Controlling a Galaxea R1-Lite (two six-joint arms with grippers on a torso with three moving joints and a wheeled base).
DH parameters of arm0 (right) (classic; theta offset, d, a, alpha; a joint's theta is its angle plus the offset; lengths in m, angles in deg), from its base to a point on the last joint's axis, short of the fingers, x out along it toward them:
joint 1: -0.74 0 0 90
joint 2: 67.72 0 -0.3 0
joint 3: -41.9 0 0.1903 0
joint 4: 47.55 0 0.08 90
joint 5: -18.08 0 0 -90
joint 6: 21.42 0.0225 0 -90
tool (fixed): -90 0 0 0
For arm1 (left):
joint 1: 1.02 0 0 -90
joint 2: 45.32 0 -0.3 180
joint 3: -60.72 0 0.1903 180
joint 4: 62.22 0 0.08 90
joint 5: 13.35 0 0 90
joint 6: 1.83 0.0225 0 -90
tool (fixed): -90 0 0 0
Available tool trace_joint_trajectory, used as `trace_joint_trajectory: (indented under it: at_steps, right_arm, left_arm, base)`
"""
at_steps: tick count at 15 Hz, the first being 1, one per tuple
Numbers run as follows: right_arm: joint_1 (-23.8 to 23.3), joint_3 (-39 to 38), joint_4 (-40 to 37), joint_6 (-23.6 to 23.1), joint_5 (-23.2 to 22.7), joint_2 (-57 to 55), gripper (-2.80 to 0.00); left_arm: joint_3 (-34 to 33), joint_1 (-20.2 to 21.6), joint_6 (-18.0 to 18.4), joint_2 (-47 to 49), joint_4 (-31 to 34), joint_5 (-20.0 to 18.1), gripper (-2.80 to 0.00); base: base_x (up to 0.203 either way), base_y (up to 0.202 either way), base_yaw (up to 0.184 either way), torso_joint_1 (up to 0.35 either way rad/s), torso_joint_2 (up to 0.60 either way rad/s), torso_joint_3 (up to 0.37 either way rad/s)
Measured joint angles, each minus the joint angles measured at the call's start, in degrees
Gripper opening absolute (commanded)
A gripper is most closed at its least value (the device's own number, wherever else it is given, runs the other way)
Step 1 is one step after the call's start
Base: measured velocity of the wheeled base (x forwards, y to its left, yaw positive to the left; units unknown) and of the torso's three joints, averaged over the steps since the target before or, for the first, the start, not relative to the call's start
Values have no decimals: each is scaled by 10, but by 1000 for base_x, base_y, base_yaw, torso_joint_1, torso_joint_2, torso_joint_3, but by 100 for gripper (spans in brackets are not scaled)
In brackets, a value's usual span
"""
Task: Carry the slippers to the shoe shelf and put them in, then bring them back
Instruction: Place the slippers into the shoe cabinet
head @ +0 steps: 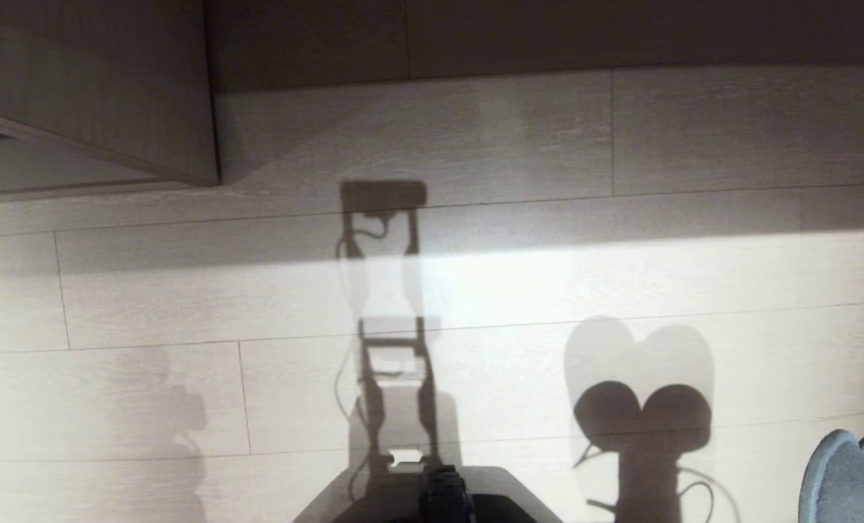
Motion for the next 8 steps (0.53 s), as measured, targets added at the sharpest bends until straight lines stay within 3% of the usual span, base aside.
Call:
trace_joint_trajectory:
  at_steps: [5,8]
  right_arm:
    - [0,-2,-3,6,0,12,-280]
    - [0,-2,-5,8,0,13,-280]
  left_arm:
    - [0,0,-2,0,0,0,-280]
    - [0,0,-4,0,0,1,-280]
  base:
    - [0,0,0,1,0,7]
    - [0,0,0,4,3,160]
